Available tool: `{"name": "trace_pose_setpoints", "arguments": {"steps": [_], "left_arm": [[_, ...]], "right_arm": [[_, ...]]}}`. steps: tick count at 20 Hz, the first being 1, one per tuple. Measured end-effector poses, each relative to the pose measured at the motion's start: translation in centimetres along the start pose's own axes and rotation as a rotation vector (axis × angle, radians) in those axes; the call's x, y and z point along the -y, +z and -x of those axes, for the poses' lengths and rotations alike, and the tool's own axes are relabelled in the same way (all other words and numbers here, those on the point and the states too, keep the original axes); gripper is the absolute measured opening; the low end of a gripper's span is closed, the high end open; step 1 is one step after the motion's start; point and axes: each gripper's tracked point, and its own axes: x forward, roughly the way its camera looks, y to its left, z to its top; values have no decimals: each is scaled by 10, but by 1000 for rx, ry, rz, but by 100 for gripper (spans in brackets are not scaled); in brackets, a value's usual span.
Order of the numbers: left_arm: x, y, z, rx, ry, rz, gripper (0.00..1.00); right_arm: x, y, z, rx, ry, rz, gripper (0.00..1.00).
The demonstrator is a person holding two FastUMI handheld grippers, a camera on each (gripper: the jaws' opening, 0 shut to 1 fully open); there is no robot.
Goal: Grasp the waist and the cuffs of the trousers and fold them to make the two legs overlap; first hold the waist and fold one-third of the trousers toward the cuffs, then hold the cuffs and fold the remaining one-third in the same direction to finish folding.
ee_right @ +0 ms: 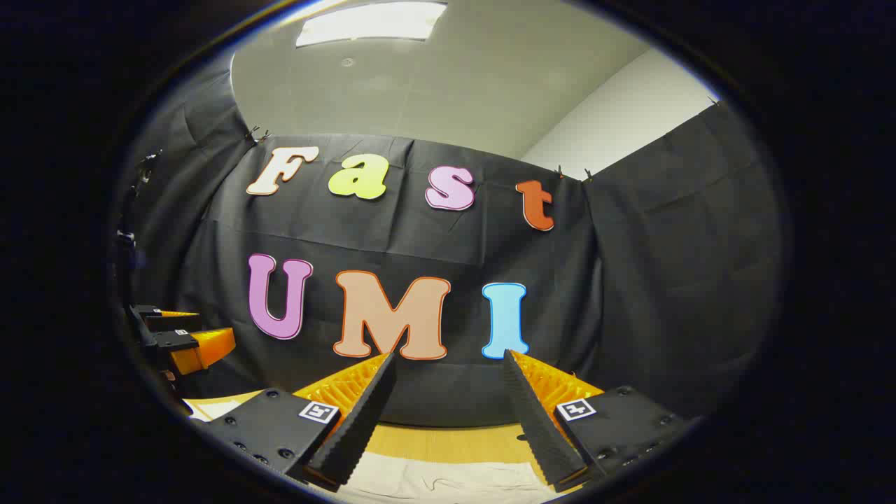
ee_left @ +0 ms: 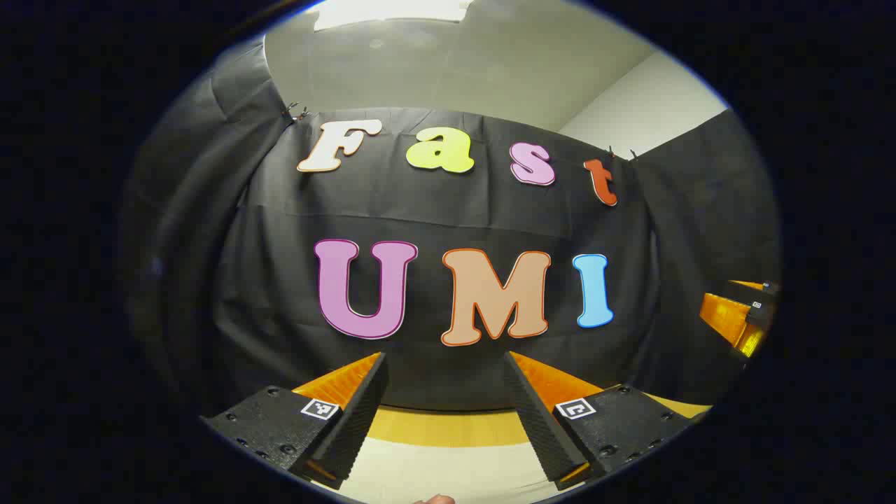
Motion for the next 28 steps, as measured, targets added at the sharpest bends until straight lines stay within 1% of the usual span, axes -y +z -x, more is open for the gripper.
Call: {"name": "trace_pose_setpoints", "arguments": {"steps": [3,6,10,16,18,19,23,26,28], "left_arm": [[4,3,-5,13,-4,-12,96],[5,6,-8,22,2,-18,96],[7,3,-9,16,4,-11,96],[1,5,-9,29,25,-30,96],[-1,4,-8,26,32,-36,95],[-2,5,-6,29,35,-38,96],[-11,6,-2,37,65,-61,96],[-12,1,1,17,76,-72,96],[-11,-1,5,11,80,-83,95]], "right_arm": [[9,3,-7,13,-14,-10,97],[10,0,-10,8,-10,-3,96],[7,0,-11,12,3,7,96],[5,-3,-15,15,14,5,98],[2,-6,-16,7,34,-1,97],[1,-6,-17,9,41,3,98],[13,-17,-19,-3,49,34,98],[29,-30,-20,-30,44,59,97],[44,-39,-19,-36,39,117,97]]}}
